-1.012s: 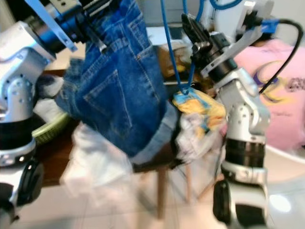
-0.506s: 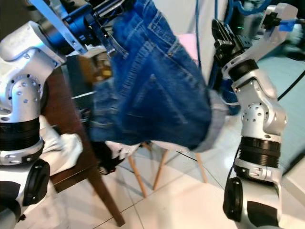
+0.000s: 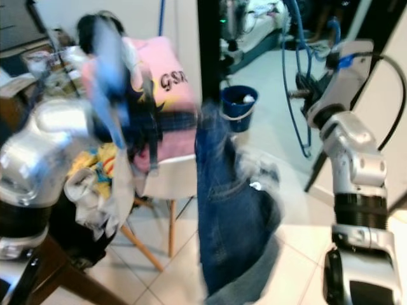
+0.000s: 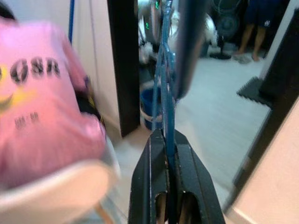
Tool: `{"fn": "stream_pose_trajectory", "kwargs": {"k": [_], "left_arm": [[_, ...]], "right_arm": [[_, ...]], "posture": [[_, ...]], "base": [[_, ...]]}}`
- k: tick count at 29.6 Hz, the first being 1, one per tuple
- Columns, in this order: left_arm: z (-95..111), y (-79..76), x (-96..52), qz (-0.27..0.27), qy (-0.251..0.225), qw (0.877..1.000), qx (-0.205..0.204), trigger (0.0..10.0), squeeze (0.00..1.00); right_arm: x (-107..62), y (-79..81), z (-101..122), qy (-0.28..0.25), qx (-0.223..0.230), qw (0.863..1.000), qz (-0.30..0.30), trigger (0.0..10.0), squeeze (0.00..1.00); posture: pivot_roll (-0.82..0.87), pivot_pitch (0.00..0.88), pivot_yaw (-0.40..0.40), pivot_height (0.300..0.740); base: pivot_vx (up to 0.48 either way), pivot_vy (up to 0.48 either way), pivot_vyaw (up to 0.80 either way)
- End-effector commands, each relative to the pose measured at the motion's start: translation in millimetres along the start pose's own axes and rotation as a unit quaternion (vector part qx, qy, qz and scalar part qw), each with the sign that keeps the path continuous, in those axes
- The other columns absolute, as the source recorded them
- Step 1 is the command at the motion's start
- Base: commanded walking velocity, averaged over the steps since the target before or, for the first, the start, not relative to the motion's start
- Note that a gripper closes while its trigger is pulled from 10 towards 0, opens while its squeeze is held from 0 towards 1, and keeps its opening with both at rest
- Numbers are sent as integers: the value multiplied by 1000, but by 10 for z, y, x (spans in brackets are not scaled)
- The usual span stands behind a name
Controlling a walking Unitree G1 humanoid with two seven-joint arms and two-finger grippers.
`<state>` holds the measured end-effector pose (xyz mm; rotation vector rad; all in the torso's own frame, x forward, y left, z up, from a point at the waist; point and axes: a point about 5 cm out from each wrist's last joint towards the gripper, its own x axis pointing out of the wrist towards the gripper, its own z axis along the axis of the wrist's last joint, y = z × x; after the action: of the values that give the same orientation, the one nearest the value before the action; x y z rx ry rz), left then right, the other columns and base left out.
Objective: Hang hanger
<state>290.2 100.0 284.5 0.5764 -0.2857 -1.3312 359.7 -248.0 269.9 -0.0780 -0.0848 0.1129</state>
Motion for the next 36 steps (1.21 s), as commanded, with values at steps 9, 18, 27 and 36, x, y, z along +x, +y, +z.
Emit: {"fn": "stream_pose_trajectory", "kwargs": {"k": [9,18,27,36], "left_arm": [[-684,-45,-26,101,106,989,-22,10000,0],[-1697,-303,-189,293,195,914,-202,10000,0],[-2470,-1256,-419,370,320,773,-403,10000,0],[-2606,-1583,-464,397,352,728,-434,10000,0]], "right_arm": [[-310,-152,-825,180,-65,981,-12,10000,0],[-665,18,-1898,292,-27,955,-34,10000,0],[-1080,310,-2608,361,111,921,-90,10000,0],[-1375,443,-2889,410,135,896,-105,10000,0]], "posture": [[53,66,-6,740],[48,66,-20,740],[43,70,-19,740],[34,72,-32,740]], "base": [[0,0,-788],[0,0,-788],[0,0,-788],[0,0,-788]]}}
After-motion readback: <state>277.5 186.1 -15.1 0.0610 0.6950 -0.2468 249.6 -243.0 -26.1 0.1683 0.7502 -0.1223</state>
